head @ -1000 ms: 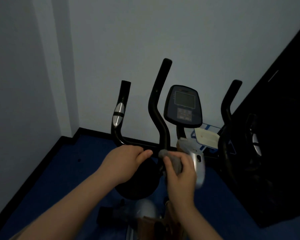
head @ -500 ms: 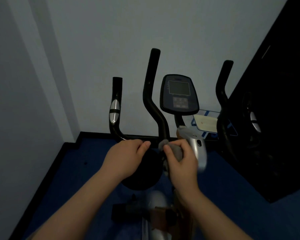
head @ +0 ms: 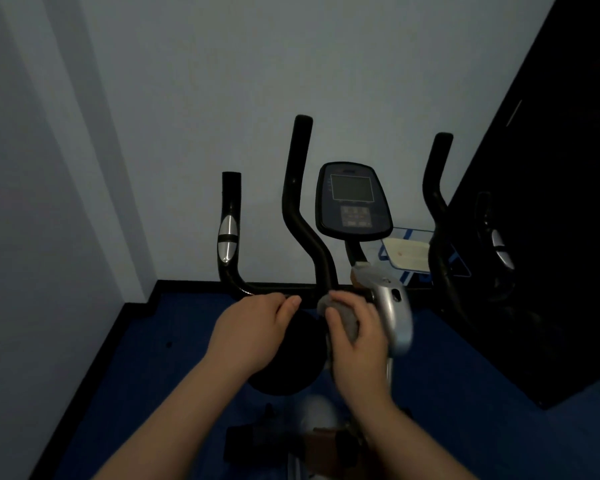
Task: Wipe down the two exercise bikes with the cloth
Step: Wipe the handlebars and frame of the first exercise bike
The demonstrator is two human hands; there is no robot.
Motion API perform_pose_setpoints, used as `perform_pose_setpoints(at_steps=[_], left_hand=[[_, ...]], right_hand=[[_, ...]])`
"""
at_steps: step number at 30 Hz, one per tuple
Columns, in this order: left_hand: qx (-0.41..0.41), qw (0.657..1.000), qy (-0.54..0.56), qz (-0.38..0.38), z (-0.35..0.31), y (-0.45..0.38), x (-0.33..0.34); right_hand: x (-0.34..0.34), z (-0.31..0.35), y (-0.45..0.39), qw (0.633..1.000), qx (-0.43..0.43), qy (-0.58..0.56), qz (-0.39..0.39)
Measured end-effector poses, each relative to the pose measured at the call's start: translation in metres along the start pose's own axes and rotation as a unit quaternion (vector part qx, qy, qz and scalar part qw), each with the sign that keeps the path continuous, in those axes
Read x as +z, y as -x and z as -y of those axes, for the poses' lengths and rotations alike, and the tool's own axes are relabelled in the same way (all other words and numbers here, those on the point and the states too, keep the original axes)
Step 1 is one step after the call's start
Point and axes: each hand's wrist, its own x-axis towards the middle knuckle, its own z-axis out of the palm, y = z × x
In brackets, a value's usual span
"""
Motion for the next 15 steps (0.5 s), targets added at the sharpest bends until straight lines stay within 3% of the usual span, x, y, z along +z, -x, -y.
perform_pose_setpoints(at_steps=[4, 7, 11, 15], left_hand=[[-0.005, 1.0, 0.003, 0.005, 0.0, -0.001, -0.001], [-0.004, 1.0, 0.006, 0.008, 0.001, -0.001, -0.001], [0.002, 1.0, 0.009, 0.011, 0.003, -0.002, 0.001], [-0.001, 1.0, 0.011, 0.008, 0.003, -0.002, 0.001]], right_hand=[[-0.001, 0.012, -0.047, 1.0, 0.026, 0.009, -0.011], [0.003, 0.003, -0.034, 0.999, 0.018, 0.016, -0.021], [-0.006, -0.013, -0.003, 0.99, 0.096, -0.099, 0.038], [-0.025, -0.02, 0.009, 0.993, -0.001, 0.013, 0.121]])
